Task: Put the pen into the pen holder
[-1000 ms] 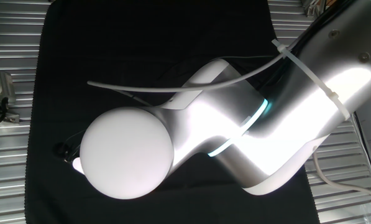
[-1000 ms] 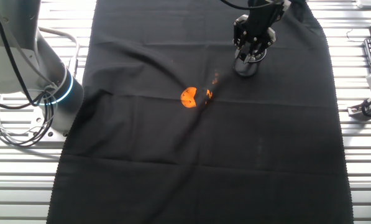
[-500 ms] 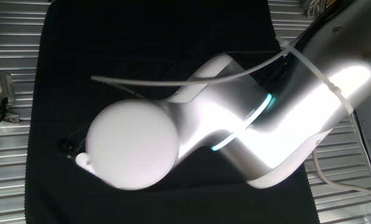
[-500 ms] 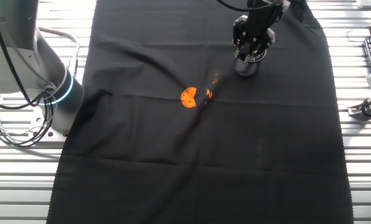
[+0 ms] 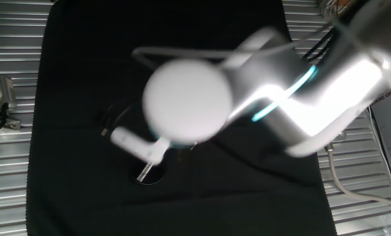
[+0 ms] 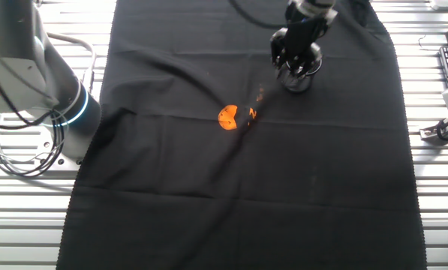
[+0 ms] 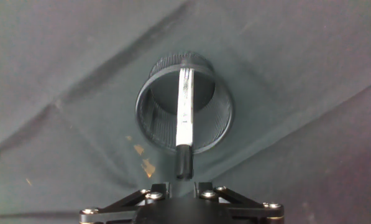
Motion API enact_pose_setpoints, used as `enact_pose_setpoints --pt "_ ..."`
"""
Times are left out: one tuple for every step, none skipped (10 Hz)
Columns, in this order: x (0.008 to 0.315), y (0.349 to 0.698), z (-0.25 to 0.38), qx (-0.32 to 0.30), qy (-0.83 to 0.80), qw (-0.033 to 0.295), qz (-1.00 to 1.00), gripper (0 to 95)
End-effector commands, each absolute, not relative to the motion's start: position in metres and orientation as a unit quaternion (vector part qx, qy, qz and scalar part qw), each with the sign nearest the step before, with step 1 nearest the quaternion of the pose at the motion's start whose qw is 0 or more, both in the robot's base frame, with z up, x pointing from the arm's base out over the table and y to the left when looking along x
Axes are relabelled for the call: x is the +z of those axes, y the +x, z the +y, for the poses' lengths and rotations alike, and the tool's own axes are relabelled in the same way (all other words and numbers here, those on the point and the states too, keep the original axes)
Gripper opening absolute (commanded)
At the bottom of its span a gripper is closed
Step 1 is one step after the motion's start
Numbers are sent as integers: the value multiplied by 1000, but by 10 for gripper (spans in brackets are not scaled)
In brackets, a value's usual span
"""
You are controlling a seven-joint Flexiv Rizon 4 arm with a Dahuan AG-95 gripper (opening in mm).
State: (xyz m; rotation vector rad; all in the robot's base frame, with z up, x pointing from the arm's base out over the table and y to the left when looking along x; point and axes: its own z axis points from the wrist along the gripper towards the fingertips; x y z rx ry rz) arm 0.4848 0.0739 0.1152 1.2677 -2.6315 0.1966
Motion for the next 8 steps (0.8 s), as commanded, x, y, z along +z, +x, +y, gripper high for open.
enact_pose_setpoints --pt "121 469 60 60 415 76 -905 190" --pt "124 462 49 42 400 45 -914 0" --pt "127 460 40 22 385 27 -922 0" --pt "130 459 32 12 375 13 -927 0" --pt "135 457 23 8 361 2 -932 0" --pt "136 456 21 8 359 0 -933 0" --pt "142 454 13 12 342 -22 -939 0" --pt "144 453 11 11 337 -23 -941 0"
